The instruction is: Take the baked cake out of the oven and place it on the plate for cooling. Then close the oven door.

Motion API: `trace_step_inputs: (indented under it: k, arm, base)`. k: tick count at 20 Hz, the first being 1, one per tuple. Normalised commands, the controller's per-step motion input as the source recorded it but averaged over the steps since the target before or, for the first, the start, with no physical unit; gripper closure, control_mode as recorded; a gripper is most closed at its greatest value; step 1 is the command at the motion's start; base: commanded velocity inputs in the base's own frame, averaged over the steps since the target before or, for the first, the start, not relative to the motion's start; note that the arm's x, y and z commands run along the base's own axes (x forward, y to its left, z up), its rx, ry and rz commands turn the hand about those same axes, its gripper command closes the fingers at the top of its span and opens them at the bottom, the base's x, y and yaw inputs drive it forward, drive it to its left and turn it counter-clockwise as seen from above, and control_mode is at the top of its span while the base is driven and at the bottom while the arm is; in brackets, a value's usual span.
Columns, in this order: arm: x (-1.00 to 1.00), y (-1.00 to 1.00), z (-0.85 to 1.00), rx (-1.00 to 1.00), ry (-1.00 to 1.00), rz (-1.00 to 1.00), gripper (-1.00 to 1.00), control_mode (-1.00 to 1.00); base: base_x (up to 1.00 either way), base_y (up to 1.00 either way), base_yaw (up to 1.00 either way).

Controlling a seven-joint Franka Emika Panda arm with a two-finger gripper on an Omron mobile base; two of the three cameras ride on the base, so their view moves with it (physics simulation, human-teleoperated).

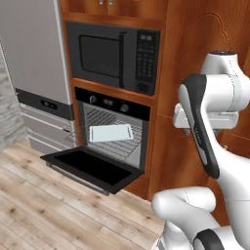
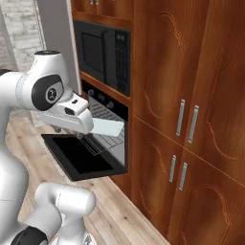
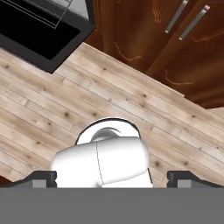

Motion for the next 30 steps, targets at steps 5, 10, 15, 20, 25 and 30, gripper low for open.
trace_step_inputs:
  k: [5, 10, 15, 20, 25, 30]
  arm:
    - [0.00, 0.00, 0.00, 0.00, 0.00, 0.00, -1.00, 1.00]
    - [0.00, 0.00, 0.00, 0.00, 0.00, 0.00, -1.00, 1.00]
    - [0.00, 0.00, 0.00, 0.00, 0.00, 0.00, -1.00, 1.00]
    - [0.00, 0.00, 0.00, 0.00, 0.00, 0.00, -1.00, 1.00]
    - [0.00, 0.00, 0.00, 0.00, 0.00, 0.00, -1.00, 1.00]
    - [0.00, 0.00, 0.00, 0.00, 0.00, 0.00, -1.00, 1.00]
  base:
    - [0.69, 0.39, -0.26]
    - [0.66, 0.08, -0.14]
    - [0.63, 0.00, -0.02]
    - [0.54, 0.00, 0.00]
    - [0.44, -0.10, 0.00]
    - [0.31, -0.04, 0.11]
